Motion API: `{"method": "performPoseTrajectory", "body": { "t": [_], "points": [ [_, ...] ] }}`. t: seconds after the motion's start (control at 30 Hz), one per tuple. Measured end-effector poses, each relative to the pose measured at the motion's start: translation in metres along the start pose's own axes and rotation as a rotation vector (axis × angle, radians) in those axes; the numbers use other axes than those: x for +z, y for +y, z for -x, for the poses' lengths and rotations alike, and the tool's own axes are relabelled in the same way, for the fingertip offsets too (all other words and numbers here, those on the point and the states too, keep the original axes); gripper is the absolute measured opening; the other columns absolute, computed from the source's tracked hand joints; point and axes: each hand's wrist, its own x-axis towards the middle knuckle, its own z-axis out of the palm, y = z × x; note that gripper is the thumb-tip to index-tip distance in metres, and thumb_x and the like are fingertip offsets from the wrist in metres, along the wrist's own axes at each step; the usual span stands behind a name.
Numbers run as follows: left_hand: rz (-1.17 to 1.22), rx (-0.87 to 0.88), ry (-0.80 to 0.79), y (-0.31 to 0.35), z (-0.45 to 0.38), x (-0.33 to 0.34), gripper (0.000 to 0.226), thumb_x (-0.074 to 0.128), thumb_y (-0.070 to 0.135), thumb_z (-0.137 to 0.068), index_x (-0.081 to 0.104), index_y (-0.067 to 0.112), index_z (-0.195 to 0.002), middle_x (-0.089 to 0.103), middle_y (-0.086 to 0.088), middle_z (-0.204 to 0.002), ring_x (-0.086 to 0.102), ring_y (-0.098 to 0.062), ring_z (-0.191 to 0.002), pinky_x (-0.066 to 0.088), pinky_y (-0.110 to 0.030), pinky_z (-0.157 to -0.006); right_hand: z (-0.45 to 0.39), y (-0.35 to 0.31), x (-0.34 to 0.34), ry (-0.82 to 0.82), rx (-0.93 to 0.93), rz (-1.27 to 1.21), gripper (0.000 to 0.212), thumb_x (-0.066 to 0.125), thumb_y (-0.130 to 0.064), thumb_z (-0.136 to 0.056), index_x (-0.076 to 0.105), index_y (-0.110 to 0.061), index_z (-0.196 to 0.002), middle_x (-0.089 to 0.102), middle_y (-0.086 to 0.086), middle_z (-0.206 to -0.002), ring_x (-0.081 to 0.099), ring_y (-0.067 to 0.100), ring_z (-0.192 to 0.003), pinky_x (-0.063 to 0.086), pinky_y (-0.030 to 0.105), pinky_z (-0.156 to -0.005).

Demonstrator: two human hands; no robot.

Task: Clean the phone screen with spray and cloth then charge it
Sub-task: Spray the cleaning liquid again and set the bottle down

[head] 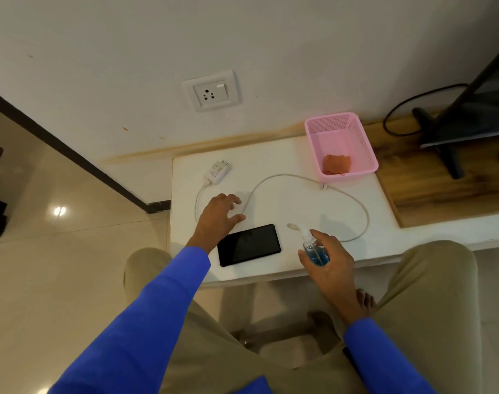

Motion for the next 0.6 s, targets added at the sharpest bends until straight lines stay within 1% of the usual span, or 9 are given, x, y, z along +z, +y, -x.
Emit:
{"method": "performPoseTrajectory", "body": {
  "t": [0.1,0.17,0.2,0.27,0.33,0.4,0.43,0.5,0.6],
  "points": [
    [-0.075,-0.002,0.188,-0.004,0.0,0.0,0.048,0.087,0.029,-0.083,0.061,0.019,-0.123,0.054,-0.006,-0.121,0.053,-0.023,-0.112,0.053,-0.039,-0.09,-0.001,0.002,-0.001,0.009,-0.003,0.011,0.051,0.086,-0.019,-0.083,0.063,-0.022,-0.129,0.062,-0.009,-0.102,0.059,-0.012,-0.099,0.045,-0.001,-0.075],
    [-0.072,-0.042,0.166,-0.01,-0.003,-0.002,0.058,0.087,0.024,-0.084,0.06,0.019,-0.135,0.052,-0.012,-0.132,0.05,-0.029,-0.121,0.05,-0.042,-0.096,-0.002,0.001,0.0,0.012,0.0,0.019,0.051,0.086,-0.018,-0.083,0.064,-0.02,-0.129,0.062,-0.008,-0.102,0.06,-0.012,-0.096,0.045,-0.002,-0.074],
    [-0.063,-0.056,0.128,-0.014,-0.006,-0.003,0.054,0.084,0.022,-0.088,0.062,0.017,-0.136,0.055,-0.013,-0.131,0.054,-0.029,-0.119,0.051,-0.041,-0.096,-0.002,0.001,0.001,0.012,-0.002,0.016,0.052,0.087,-0.017,-0.082,0.064,-0.019,-0.129,0.062,-0.008,-0.102,0.06,-0.011,-0.094,0.045,-0.002,-0.075],
    [-0.053,-0.08,0.078,-0.02,-0.01,-0.006,0.034,0.076,0.02,-0.095,0.071,0.013,-0.128,0.066,-0.011,-0.118,0.067,-0.028,-0.104,0.051,-0.033,-0.089,-0.002,0.0,0.001,0.009,-0.005,0.005,0.052,0.086,-0.016,-0.082,0.064,-0.019,-0.13,0.062,-0.008,-0.102,0.06,-0.009,-0.094,0.045,-0.002,-0.077],
    [0.02,-0.106,0.143,-0.017,-0.009,-0.007,0.025,0.074,0.026,-0.097,0.077,0.012,-0.117,0.073,-0.004,-0.104,0.069,-0.016,-0.085,0.049,-0.026,-0.08,-0.002,0.0,0.0,0.008,-0.019,0.0,0.052,0.086,-0.016,-0.083,0.064,-0.021,-0.129,0.061,-0.01,-0.1,0.06,-0.009,-0.098,0.045,-0.002,-0.078],
    [0.219,-0.118,0.205,-0.003,-0.005,-0.01,0.021,0.075,0.036,-0.096,0.078,0.017,-0.105,0.076,0.006,-0.09,0.07,-0.006,-0.076,0.056,-0.023,-0.077,-0.002,-0.001,0.001,0.011,-0.017,-0.002,0.052,0.086,-0.016,-0.083,0.064,-0.022,-0.129,0.06,-0.012,-0.099,0.058,-0.013,-0.1,0.044,-0.003,-0.077],
    [0.353,-0.104,0.181,0.005,-0.001,-0.01,0.019,0.074,0.038,-0.096,0.075,0.02,-0.101,0.077,0.007,-0.084,0.073,-0.007,-0.075,0.06,-0.025,-0.077,-0.002,-0.001,0.001,0.008,-0.01,-0.001,0.052,0.086,-0.017,-0.083,0.063,-0.023,-0.129,0.059,-0.013,-0.099,0.057,-0.014,-0.101,0.044,-0.003,-0.076],
    [0.572,-0.053,0.036,0.021,0.007,-0.011,0.019,0.073,0.041,-0.097,0.069,0.023,-0.098,0.077,0.0,-0.082,0.078,-0.015,-0.075,0.064,-0.029,-0.074,-0.002,-0.002,0.002,-0.001,0.002,-0.007,0.052,0.086,-0.019,-0.084,0.062,-0.025,-0.13,0.059,-0.017,-0.1,0.057,-0.015,-0.101,0.044,-0.003,-0.075],
    [0.655,0.028,-0.119,0.04,0.022,-0.007,0.016,0.074,0.036,-0.095,0.067,0.022,-0.098,0.078,-0.004,-0.088,0.079,-0.022,-0.077,0.064,-0.03,-0.073,0.0,-0.004,0.002,-0.009,-0.027,-0.014,0.052,0.085,-0.019,-0.084,0.062,-0.026,-0.13,0.059,-0.018,-0.101,0.058,-0.013,-0.101,0.044,-0.003,-0.077]
  ]
}}
